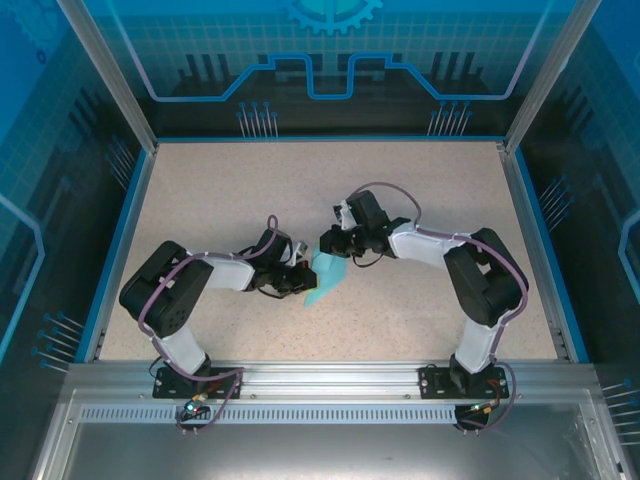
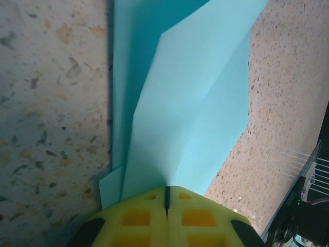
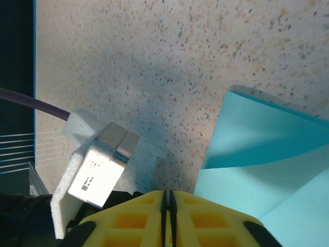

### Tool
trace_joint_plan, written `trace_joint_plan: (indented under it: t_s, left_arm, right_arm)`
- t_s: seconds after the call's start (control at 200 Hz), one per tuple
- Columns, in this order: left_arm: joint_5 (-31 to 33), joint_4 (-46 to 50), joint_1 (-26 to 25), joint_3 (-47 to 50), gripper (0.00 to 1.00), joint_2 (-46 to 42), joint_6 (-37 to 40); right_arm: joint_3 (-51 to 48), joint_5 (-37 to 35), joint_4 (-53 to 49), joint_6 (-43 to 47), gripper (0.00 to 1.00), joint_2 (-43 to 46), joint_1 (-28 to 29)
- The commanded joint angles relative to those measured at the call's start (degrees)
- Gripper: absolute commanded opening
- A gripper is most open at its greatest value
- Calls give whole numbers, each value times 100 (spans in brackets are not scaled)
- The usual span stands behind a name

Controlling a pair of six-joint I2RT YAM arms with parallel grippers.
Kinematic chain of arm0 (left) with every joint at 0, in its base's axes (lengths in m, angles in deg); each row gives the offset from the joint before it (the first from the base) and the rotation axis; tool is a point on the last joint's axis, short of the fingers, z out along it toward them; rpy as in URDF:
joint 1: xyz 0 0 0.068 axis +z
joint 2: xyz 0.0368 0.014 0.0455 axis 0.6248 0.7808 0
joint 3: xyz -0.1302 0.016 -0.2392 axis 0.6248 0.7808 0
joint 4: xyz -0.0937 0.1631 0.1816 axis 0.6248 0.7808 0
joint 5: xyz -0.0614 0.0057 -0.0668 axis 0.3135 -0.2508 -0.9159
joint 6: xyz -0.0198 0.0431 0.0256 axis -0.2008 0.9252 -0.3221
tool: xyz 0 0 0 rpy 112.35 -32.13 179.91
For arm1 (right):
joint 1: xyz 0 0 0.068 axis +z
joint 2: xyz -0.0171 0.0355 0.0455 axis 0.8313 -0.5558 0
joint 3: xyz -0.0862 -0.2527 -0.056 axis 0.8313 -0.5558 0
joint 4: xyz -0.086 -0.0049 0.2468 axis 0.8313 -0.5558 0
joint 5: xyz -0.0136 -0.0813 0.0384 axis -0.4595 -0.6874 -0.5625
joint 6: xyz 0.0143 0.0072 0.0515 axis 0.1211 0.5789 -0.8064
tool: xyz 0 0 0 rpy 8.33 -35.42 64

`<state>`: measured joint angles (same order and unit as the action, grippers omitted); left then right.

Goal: Fold a paper plane with a square sheet of paper (pick it up from the middle)

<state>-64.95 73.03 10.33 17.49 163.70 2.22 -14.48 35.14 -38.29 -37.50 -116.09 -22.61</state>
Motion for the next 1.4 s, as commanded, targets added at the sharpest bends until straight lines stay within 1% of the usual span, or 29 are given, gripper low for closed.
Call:
trace_joint_plan:
  t_s: [0.0,0.22,0.52,0.66,0.78,0.885,0.995,1.15,1.335,1.395]
  left_arm:
    - [817,731,1,290,2,399,69]
    - [825,822,2,282,2,364,108]
    - [834,861,-5,264,1,357,114]
    - [834,853,-2,256,1,396,110]
    - [834,850,-3,256,1,423,117]
    - [834,891,-5,256,0,430,156]
    - [852,911,-3,291,0,428,191]
    - [856,927,2,309,0,424,215]
    - [869,931,0,309,0,424,221]
    - [869,929,-5,309,0,428,226]
  right_arm:
    - [51,55,-139,61,10,-271,149]
    - [-38,60,128,-109,8,-555,213]
    - [-365,119,313,-111,9,-398,276]
    - [-460,47,494,-175,8,-584,250]
    - [-400,-124,445,-188,9,-821,231]
    - [-402,-61,544,-259,9,-886,234]
    - [-371,-30,518,-284,10,-740,191]
    - [-469,291,911,-516,11,-593,-92]
    - [-342,251,747,-392,10,-804,-189]
    - [-318,135,657,-378,10,-900,-190]
